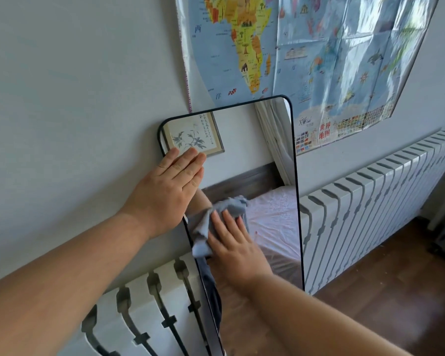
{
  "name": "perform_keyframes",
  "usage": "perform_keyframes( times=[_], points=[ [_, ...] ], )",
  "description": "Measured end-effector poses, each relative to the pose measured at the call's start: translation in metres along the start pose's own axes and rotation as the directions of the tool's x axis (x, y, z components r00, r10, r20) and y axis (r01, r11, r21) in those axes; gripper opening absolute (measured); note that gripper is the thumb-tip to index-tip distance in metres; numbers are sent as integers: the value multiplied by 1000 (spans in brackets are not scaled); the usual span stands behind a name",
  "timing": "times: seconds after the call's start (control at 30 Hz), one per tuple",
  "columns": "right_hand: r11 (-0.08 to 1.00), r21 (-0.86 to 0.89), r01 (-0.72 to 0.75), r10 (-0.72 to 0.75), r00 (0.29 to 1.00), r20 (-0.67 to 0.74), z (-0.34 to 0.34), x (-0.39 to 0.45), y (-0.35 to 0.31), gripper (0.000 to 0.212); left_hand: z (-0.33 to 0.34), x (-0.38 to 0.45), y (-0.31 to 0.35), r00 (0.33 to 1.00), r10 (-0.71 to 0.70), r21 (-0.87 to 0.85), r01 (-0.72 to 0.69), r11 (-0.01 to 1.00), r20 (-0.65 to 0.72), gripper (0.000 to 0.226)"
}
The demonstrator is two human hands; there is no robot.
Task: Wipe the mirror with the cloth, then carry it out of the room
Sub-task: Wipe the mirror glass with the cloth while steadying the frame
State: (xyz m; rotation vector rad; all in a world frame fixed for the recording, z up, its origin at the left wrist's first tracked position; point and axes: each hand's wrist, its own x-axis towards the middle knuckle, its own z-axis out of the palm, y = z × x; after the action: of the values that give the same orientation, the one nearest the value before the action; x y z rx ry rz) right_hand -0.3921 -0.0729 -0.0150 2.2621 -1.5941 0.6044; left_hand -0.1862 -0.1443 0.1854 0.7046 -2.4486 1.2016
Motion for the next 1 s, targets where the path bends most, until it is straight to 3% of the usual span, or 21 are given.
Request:
perform_keyframes(
  times=[0.1, 0.17, 0.23, 0.3, 0.37, 0.47, 0.6, 0.67, 0.83, 0.9, 1.0],
  points=[
    [999, 39, 4, -5, 1000, 28, 27, -40, -14, 80, -1, -1, 0, 1000, -4, -8, 4, 1000, 10, 59],
    [995, 95, -30, 29, 999, 15, 23, -32, -13, 85, -2, -1, 0, 1000, -2, -8, 2, 1000, 12, 58],
    [987, 133, -92, 97, 995, -26, 4, -7, -1, 91, -3, -1, 1, 1000, -4, -9, 4, 1000, 4, 59],
    [958, 199, -206, 224, 972, -73, -18, 20, 21, 79, -2, -1, 1, 1000, -6, -9, 6, 1000, 0, 59],
    [882, 309, -357, 396, 915, -74, -38, 38, 47, 69, 0, -2, 1, 1000, -8, -13, 8, 1000, 0, 60],
    [660, 478, -580, 653, 757, 17, -46, 34, 75, 62, 1, -2, 3, 1000, -26, -22, 25, 999, -1, 60],
    [412, 593, -692, 794, 592, 138, -29, 3, 83, 60, 2, -2, 6, 999, -37, -19, 37, 999, 2, 60],
    [462, 533, -708, 773, 617, 150, -21, -3, 77, 56, 2, -2, 7, 999, -37, -22, 37, 999, 1, 60],
    [787, 377, -488, 542, 839, -45, -43, 34, 71, 61, 3, -1, 8, 999, -41, -15, 41, 999, 12, 60],
    [819, 372, -437, 504, 858, -103, -58, 53, 76, 64, 5, -1, 9, 999, -40, -9, 40, 999, 8, 60],
    [780, 430, -455, 550, 826, -123, -63, 62, 83, 64, 7, -2, 9, 999, -42, -10, 42, 999, -3, 60]
  ],
)
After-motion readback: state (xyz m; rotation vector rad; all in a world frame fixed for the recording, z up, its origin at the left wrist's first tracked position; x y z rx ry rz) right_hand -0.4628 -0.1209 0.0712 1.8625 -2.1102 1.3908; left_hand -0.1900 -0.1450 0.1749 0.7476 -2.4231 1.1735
